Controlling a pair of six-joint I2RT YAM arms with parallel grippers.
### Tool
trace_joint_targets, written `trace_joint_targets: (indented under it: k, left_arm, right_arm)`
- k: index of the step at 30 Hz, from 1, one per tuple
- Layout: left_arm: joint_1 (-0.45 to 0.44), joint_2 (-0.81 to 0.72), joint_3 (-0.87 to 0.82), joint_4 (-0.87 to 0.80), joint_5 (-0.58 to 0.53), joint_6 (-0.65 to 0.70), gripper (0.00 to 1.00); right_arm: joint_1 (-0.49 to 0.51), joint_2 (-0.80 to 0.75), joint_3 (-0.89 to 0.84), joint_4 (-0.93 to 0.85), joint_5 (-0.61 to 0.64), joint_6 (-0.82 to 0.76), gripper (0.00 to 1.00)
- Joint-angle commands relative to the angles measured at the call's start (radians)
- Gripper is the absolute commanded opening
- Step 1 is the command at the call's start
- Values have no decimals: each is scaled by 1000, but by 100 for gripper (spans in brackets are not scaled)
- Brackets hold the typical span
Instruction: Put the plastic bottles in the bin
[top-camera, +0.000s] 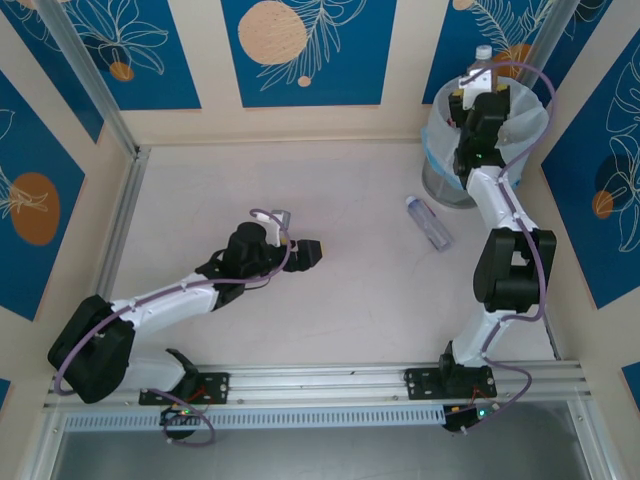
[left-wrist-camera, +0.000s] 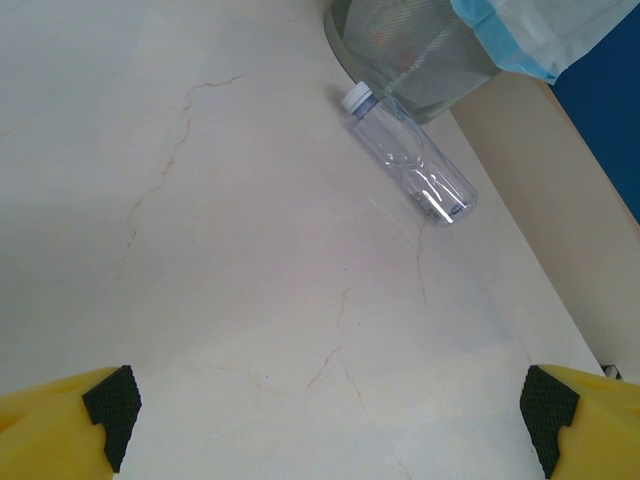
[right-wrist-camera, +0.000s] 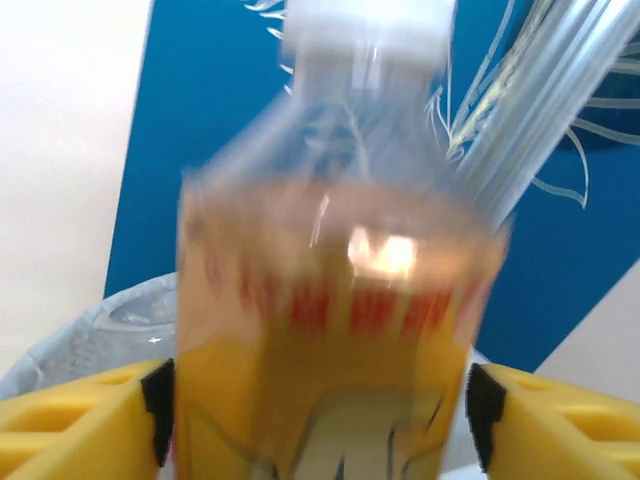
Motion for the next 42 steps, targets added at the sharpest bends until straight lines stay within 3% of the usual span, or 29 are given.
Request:
trace_joint_targets:
  k: [1, 12, 20, 25, 31, 36, 39, 42]
  left_arm:
    - [1, 11, 38, 0, 18, -6, 99]
    - [-4, 22, 40, 5, 22, -7, 99]
    - [-6, 24, 38, 8, 26, -5, 99]
    - [-6, 34, 38, 17, 23, -6, 99]
    - [-7, 54, 49, 20, 28, -6, 99]
    - [-8, 71, 55, 27, 21, -12, 99]
    - [-7, 78, 52, 40, 9, -22, 99]
    - [-6, 85, 57, 39, 4, -24, 99]
  right_arm:
    - [-7, 7, 64, -137, 46, 118, 85]
    - [-6, -84, 81, -253, 1, 264, 100]
    - [-6, -244, -5, -387, -34, 426, 100]
    - [-6, -379, -110, -553, -171, 540, 100]
    - [-2, -517, -298, -675, -422, 621, 100]
    - [1, -557, -432, -725, -475, 660, 100]
    - [-3, -553, -525, -709, -527, 578, 100]
    - [-22, -539, -606, -677, -487, 548, 100]
